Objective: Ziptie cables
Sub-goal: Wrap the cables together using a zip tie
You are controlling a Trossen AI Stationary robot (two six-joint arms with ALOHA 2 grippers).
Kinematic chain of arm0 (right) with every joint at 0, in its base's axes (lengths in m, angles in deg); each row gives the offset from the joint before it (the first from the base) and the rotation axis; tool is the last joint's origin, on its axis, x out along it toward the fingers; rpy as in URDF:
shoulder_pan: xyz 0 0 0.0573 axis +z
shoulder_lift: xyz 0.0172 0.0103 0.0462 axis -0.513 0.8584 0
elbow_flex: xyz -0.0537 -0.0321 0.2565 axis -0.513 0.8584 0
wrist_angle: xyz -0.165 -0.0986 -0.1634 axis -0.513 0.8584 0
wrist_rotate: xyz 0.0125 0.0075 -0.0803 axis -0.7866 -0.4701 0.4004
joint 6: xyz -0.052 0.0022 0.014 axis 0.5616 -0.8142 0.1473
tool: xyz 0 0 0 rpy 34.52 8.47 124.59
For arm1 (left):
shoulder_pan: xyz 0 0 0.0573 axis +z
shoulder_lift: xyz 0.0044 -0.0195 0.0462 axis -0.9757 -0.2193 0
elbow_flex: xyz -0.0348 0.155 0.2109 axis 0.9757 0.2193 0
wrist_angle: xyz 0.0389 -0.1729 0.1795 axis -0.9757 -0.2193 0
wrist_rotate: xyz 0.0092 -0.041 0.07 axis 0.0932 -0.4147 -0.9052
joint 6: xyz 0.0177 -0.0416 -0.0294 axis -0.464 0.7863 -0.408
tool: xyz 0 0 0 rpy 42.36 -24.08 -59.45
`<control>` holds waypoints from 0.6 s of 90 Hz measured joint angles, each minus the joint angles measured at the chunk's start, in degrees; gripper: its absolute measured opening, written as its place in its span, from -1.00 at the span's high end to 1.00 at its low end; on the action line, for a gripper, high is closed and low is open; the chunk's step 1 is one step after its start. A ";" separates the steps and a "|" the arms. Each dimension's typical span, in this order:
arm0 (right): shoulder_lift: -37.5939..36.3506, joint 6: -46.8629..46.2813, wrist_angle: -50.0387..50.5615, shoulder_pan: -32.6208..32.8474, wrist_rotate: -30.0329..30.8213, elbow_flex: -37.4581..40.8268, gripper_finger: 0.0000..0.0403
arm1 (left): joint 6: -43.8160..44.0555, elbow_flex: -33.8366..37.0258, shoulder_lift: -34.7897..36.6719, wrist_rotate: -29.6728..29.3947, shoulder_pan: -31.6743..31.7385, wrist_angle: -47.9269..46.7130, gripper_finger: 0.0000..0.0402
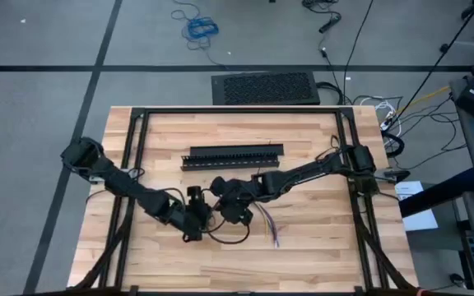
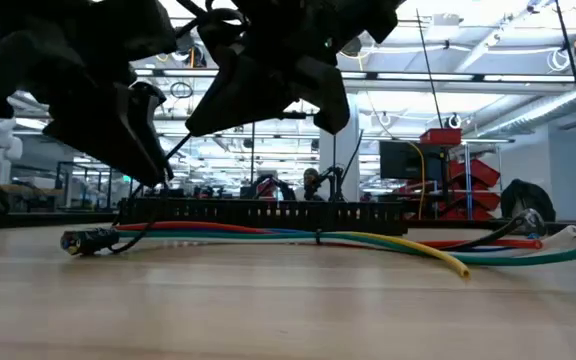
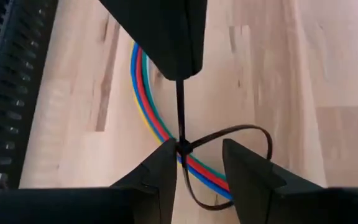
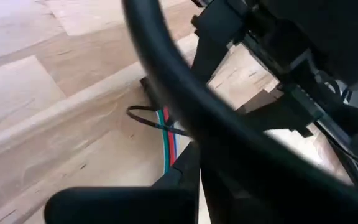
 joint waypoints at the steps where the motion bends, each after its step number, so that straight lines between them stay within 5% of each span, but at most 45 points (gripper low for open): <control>1: 0.00 0.00 0.01 -0.01 0.00 0.00 1.00 | -0.02 0.01 0.00 0.01 0.03 -0.02 0.36; 54: -0.02 8.85 0.15 0.37 -0.53 0.00 1.00 | -3.29 -0.02 6.65 8.45 1.58 -0.39 0.36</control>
